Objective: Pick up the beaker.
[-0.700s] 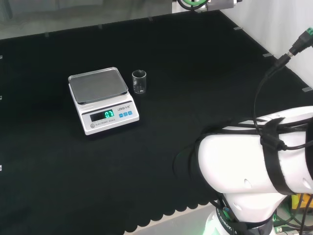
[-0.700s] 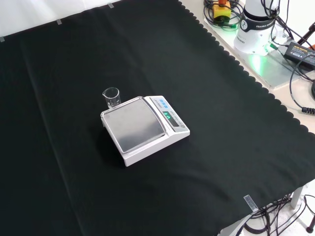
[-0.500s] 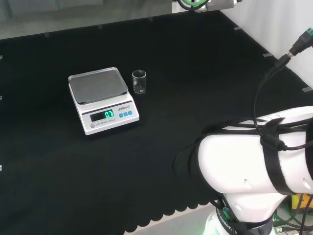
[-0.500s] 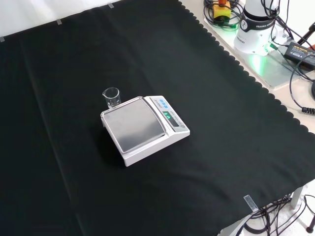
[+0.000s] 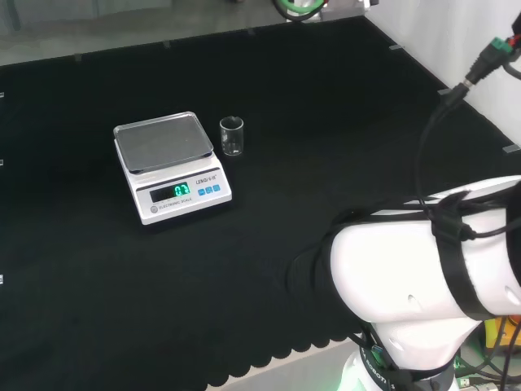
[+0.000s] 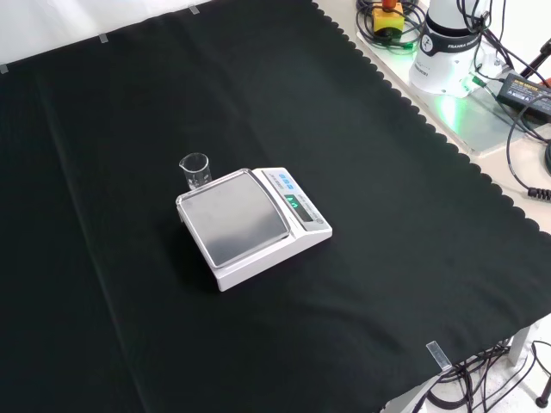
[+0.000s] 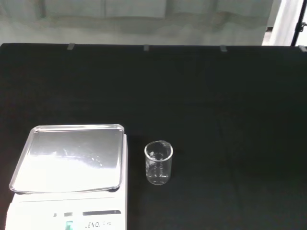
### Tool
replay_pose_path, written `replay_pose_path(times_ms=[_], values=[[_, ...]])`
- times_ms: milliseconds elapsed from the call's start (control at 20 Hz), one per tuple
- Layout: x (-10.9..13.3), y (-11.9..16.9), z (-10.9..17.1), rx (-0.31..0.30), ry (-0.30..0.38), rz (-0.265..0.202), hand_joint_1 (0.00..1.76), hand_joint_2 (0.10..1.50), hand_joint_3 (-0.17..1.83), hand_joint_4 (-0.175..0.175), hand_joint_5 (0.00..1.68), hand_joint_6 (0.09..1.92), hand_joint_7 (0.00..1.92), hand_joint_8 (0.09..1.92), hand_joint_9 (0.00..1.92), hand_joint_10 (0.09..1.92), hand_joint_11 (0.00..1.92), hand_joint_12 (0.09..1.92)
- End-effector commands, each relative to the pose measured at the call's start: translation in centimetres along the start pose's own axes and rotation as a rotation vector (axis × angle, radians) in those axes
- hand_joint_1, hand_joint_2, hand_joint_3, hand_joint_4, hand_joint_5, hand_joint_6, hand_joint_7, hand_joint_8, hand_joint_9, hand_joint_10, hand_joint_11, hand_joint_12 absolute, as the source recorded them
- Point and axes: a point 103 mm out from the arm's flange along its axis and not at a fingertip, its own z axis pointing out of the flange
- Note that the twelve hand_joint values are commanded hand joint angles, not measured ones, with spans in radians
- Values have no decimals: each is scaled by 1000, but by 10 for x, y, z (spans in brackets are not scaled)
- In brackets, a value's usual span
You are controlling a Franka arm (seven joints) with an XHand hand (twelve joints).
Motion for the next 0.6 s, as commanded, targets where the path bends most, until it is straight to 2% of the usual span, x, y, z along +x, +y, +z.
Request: replay_pose_path(times_ms=[50,200,500,600], values=[[12,30,13,27,28,-56,375,834,236,-9,0,87,14,87,10,87,0,1210],[0,52,23,52,61,-75,382,836,223,-11,0,87,19,87,25,87,0,1223],[-27,93,47,81,121,-75,399,842,189,-16,0,87,38,87,61,87,0,1268],[-38,107,55,91,139,-77,406,863,141,-17,0,87,23,94,27,174,0,1284]])
